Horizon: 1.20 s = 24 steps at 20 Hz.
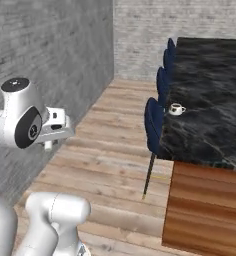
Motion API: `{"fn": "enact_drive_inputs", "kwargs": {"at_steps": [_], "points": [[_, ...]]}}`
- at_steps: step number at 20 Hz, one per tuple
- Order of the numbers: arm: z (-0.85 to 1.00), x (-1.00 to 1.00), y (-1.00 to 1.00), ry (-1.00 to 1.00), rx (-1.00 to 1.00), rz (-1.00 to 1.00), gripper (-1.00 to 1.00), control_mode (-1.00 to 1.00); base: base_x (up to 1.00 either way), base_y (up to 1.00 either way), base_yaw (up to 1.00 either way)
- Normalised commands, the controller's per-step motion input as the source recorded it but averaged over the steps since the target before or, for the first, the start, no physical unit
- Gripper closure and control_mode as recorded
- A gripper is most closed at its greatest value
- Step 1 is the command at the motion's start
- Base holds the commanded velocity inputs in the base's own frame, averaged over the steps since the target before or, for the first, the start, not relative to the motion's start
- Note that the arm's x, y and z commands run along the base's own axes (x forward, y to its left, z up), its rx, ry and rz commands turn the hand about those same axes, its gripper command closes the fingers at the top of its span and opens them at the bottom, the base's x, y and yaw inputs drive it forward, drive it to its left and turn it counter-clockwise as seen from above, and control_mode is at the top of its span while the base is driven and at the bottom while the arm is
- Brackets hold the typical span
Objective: Pick up the marshmallow and place it in the cup of hot chocolate on the dining counter.
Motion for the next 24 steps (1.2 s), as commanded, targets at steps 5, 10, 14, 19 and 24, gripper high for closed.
{"fn": "enact_drive_inputs", "kwargs": {"at_steps": [5, 10, 14, 19, 24], "points": [[0.00, 0.00, 0.00, 0.00, 0.00, 0.00, 1.00, 1.00, 0.35, 0.42, -0.87], [0.00, 0.00, 0.00, 0.00, 0.00, 0.00, 1.00, 1.00, 0.30, 0.42, -0.87], [0.00, 0.00, 0.00, 0.00, 0.00, 0.00, 1.00, 1.00, 0.24, 0.66, -0.77], [0.00, 0.00, 0.00, 0.00, 0.00, 0.00, 1.00, 1.00, 0.00, 1.00, -0.44], [0.00, 0.00, 0.00, 0.00, 0.00, 0.00, 1.00, 1.00, 0.00, 1.00, -0.34]]}}
